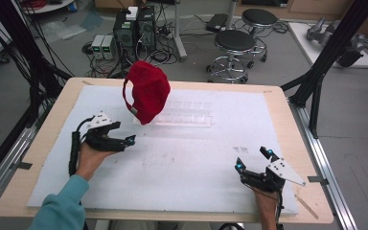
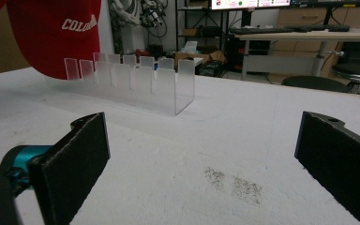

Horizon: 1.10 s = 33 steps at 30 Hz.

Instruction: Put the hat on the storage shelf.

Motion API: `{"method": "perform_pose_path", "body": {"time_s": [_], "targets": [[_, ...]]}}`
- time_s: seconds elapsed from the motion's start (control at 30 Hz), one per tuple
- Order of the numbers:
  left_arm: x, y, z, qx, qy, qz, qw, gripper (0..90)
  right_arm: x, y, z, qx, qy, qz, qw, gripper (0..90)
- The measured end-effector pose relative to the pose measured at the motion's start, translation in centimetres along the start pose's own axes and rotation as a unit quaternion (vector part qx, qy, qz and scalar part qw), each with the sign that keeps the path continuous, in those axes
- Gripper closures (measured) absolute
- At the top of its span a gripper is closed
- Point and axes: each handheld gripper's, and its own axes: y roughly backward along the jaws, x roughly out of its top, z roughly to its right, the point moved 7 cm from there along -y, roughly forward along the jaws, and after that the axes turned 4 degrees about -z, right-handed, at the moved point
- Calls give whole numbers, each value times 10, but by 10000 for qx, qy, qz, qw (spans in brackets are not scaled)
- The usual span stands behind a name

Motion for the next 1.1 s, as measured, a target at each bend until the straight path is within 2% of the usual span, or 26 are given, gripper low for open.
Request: {"method": "perform_pose_path", "body": {"time_s": [0.07,0.1,0.13,0.2,0.27,0.3,0.43,0.47,0.5,0.53,0.63,0.83,0.9,1.1], "targets": [[-11,14,-4,17,-45,230,9997,156,0,0,0,0,36,4,10000,22],[-22,25,-9,18,-17,374,9993,156,0,0,-1,3,47,-16,10000,22],[-22,25,-9,18,-17,374,9993,156,0,0,-1,3,47,-16,10000,22],[-37,38,-14,38,-4,554,9985,156,0,0,-1,3,50,-23,10000,22],[-47,48,-17,55,7,766,9971,156,0,-1,-1,-11,63,-29,10000,22],[-55,57,-18,116,-20,978,9951,157,0,-1,-1,-30,59,-26,10000,22],[-66,64,-20,201,42,1108,9936,158,0,-1,-1,-49,67,-44,10000,22],[-72,67,-22,269,56,1207,9923,158,-1,-1,-1,-59,59,-60,9999,22],[-72,67,-22,269,56,1207,9923,158,-1,-1,-1,-59,59,-60,9999,22],[-75,70,-22,307,72,1326,9907,158,0,-1,-1,-69,77,-60,9999,22],[-76,72,-22,331,93,1410,9894,159,-1,-1,-1,-89,105,-79,9999,22],[-77,71,-23,348,173,1395,9895,161,-1,-2,-2,-120,112,-131,9998,22],[-77,72,-21,387,112,1477,9882,168,-1,-2,-1,-132,114,-121,9998,22],[-78,75,-22,440,140,1594,9861,171,-1,-2,0,-214,123,-114,9996,22]]}}
